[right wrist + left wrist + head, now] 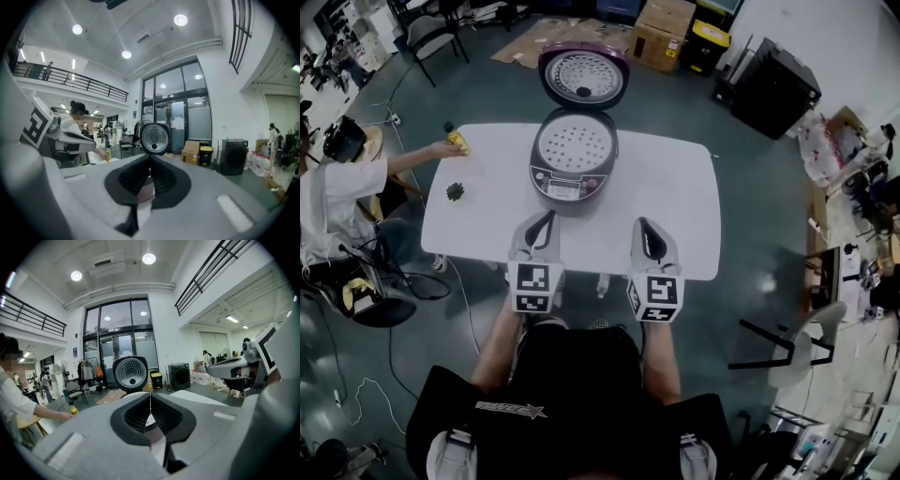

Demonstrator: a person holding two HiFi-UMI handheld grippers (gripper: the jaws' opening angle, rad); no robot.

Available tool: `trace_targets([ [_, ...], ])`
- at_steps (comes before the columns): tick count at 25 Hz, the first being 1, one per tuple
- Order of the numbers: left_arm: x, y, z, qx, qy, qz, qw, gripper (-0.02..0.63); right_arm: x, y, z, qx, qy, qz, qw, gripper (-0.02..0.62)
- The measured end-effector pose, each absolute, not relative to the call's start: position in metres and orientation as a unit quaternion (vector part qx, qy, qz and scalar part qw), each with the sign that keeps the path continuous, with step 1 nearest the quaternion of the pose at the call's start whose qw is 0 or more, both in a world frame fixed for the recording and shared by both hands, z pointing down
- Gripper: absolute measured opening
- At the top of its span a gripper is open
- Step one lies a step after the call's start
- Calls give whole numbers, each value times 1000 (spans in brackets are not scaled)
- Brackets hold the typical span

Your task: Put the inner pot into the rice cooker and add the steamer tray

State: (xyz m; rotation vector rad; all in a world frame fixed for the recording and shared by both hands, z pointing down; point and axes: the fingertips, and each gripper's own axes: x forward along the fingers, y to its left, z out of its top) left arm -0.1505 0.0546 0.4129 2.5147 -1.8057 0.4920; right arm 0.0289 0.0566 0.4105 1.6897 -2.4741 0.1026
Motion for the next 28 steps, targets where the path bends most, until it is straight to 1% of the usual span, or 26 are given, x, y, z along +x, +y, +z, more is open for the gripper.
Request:
trace_targets([
  [28, -151, 49, 414, 802, -575, 162, 2, 12, 27, 52, 406, 560, -825, 31, 69, 6],
])
